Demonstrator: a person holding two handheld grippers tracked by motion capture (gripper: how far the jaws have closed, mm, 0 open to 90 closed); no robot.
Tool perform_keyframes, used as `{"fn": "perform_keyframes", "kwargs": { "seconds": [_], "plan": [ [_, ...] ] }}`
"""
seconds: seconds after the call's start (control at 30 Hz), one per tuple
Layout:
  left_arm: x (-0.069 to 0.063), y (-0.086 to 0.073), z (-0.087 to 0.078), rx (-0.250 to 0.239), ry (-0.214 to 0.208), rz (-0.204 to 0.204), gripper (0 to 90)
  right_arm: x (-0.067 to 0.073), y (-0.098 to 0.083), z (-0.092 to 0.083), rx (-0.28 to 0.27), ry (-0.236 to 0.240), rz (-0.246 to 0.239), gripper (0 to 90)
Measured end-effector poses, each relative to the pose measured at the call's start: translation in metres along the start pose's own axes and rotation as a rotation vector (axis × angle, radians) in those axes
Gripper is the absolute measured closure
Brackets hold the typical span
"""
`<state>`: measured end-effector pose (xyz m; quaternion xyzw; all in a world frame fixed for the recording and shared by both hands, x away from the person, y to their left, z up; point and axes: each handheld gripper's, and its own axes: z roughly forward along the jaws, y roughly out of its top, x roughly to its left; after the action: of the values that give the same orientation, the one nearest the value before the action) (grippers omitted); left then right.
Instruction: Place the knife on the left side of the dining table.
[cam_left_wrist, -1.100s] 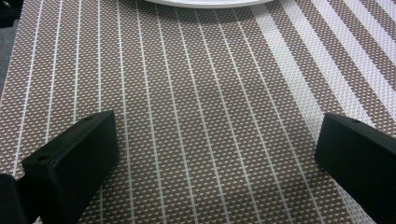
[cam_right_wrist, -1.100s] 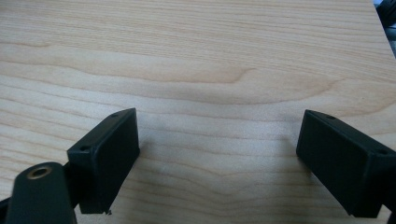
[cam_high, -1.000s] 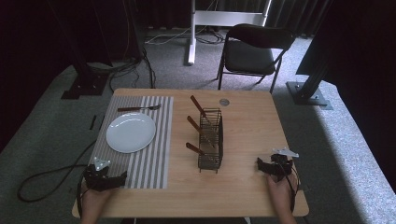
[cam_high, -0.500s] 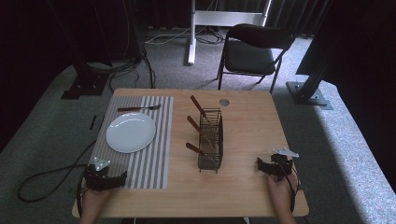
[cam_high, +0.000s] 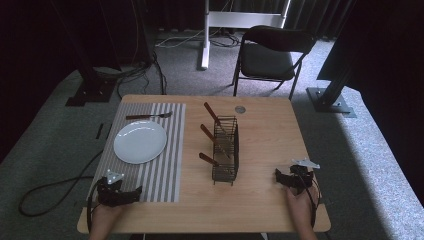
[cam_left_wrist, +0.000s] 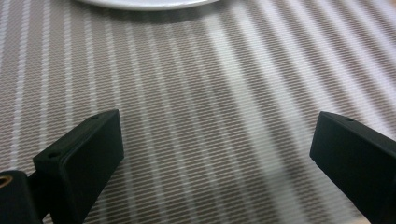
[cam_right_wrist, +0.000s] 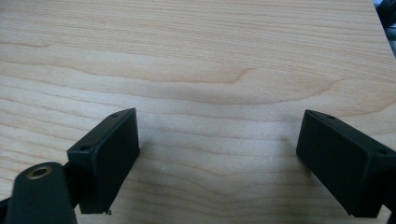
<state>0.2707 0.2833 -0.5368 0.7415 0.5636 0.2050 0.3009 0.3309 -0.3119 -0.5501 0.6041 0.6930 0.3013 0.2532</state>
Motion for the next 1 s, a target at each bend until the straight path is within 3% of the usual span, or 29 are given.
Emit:
{"fn": "perform_keyframes", "kwargs": {
  "seconds": [0.3, 0.7, 0.87, 1.0],
  "plan": [
    [-0.022, 0.015, -0.014, -0.028, -0.099, 0.055, 3.4, 0.0, 0.0, 0.0, 0.0, 0.0, 0.0, 12.4],
    [-0.055, 0.037, -0.028, -0.065, -0.19, 0.154, 4.0, 0.0, 0.0, 0.0, 0.0, 0.0, -0.001, 12.4],
    [-0.063, 0.043, -0.028, -0.071, -0.207, 0.171, 4.0, 0.0, 0.0, 0.0, 0.0, 0.0, 0.0, 12.4],
    [-0.073, 0.05, -0.031, -0.092, -0.256, 0.173, 4.0, 0.0, 0.0, 0.0, 0.0, 0.0, 0.0, 12.4]
  ]
}}
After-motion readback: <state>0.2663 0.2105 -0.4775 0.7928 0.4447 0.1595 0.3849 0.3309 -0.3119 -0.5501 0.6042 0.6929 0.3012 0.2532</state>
